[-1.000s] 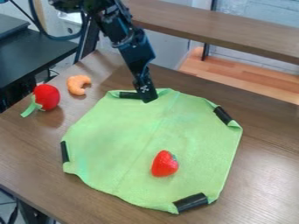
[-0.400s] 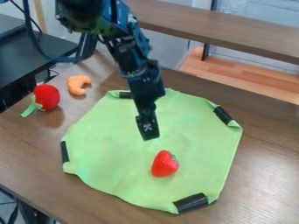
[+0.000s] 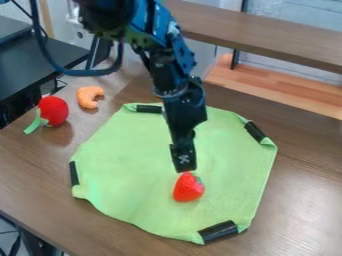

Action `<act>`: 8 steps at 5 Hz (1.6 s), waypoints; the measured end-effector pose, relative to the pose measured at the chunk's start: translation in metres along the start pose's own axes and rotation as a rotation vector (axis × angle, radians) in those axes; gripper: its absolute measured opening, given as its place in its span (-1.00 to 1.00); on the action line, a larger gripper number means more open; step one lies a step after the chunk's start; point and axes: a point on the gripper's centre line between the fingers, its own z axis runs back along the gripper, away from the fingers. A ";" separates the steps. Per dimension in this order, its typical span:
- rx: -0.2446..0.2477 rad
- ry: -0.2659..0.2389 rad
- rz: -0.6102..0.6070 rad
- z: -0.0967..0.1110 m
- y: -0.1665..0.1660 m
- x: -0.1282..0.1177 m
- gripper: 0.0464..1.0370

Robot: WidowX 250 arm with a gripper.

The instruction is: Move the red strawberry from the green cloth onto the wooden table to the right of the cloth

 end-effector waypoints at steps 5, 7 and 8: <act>0.032 0.090 -0.028 -0.048 -0.008 0.000 0.93; 0.019 0.120 -0.016 -0.060 -0.012 -0.004 0.81; 0.009 0.127 0.004 -0.066 -0.010 -0.002 0.44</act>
